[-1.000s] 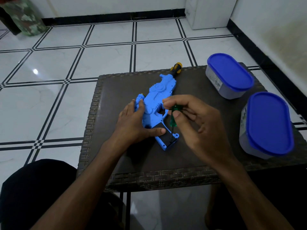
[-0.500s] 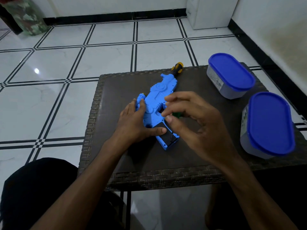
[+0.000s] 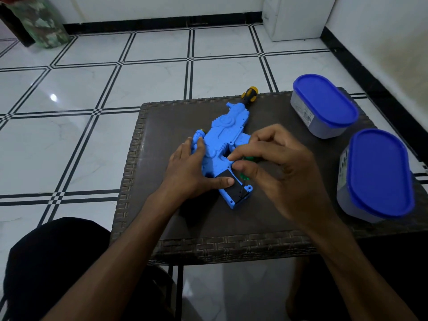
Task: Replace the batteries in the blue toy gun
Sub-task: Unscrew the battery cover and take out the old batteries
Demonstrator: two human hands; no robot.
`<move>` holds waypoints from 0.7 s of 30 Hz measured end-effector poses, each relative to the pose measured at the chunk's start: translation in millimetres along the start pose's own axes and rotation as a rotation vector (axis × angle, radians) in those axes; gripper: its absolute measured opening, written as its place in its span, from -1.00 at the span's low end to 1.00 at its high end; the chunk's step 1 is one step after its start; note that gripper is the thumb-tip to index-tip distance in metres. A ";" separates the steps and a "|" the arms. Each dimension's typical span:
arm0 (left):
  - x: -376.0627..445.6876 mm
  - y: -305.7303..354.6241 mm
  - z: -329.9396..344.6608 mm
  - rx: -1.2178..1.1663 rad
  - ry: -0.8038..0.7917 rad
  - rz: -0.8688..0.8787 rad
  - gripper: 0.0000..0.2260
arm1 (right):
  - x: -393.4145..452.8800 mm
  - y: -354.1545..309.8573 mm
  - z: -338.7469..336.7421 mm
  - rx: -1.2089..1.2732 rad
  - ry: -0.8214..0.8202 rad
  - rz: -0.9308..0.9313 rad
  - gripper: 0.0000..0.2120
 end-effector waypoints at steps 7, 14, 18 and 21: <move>-0.7 0.5 -0.9 -0.010 -0.003 0.002 0.07 | -1.5 -3.5 3.8 0.036 -0.049 0.023 -0.76; -1.8 0.7 -0.4 -0.014 0.001 0.007 0.08 | -1.6 1.3 -1.6 -0.037 0.039 0.020 -0.77; -1.5 1.3 -0.9 -0.009 0.002 0.007 0.08 | -4.0 3.0 -3.3 0.033 0.098 0.057 -0.77; -1.2 1.3 -0.6 -0.006 -0.007 0.005 0.09 | -5.0 3.5 -5.1 0.029 0.108 0.058 -0.78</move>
Point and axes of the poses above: each hand's wrist, its own x-axis towards the middle knuckle, its own z-axis out of the palm, y = z × x, the point moved 5 cm from there along x, towards the middle knuckle, and after that the axes turned 10 degrees about -z, right-handed, at the moved point
